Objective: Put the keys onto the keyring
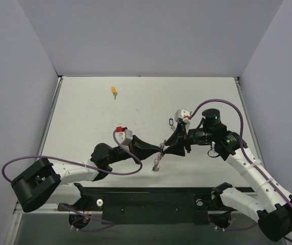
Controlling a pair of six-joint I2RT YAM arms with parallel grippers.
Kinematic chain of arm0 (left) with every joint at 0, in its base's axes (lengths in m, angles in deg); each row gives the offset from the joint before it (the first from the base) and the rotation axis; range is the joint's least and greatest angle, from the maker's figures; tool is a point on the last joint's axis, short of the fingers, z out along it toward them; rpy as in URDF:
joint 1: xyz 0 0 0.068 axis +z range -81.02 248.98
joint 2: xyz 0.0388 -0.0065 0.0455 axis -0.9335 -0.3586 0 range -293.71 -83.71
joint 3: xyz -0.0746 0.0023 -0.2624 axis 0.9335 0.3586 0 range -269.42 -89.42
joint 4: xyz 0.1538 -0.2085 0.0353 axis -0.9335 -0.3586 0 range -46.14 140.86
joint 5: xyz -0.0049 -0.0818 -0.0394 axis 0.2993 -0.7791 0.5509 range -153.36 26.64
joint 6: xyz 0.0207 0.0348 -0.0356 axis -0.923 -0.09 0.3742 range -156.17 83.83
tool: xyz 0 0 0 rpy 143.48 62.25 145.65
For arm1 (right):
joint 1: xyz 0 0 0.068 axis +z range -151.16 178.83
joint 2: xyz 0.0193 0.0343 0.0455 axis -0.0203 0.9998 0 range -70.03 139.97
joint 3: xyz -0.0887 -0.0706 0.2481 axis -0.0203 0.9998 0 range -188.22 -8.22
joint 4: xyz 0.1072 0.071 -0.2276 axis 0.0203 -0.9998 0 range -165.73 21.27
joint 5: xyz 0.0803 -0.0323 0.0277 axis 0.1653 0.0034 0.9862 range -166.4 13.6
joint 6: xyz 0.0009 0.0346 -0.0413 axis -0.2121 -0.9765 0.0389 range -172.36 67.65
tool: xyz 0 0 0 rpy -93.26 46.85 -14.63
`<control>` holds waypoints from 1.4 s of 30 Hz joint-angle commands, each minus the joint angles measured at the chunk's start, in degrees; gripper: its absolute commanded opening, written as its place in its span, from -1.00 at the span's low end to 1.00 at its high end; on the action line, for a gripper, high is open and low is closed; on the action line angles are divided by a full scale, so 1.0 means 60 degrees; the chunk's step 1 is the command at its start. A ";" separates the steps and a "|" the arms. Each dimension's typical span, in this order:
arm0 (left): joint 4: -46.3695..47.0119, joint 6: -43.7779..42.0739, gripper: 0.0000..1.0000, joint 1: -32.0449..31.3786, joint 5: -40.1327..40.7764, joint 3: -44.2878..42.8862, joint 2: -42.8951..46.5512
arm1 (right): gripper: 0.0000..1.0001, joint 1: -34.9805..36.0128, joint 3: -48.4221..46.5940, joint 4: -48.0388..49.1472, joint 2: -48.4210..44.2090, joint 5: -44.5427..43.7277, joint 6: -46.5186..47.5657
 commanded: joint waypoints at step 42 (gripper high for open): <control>0.3654 0.0002 -1.00 0.0073 -0.0018 -0.0294 0.0402 | -1.00 0.0245 0.0357 0.0366 0.0285 0.0666 0.0609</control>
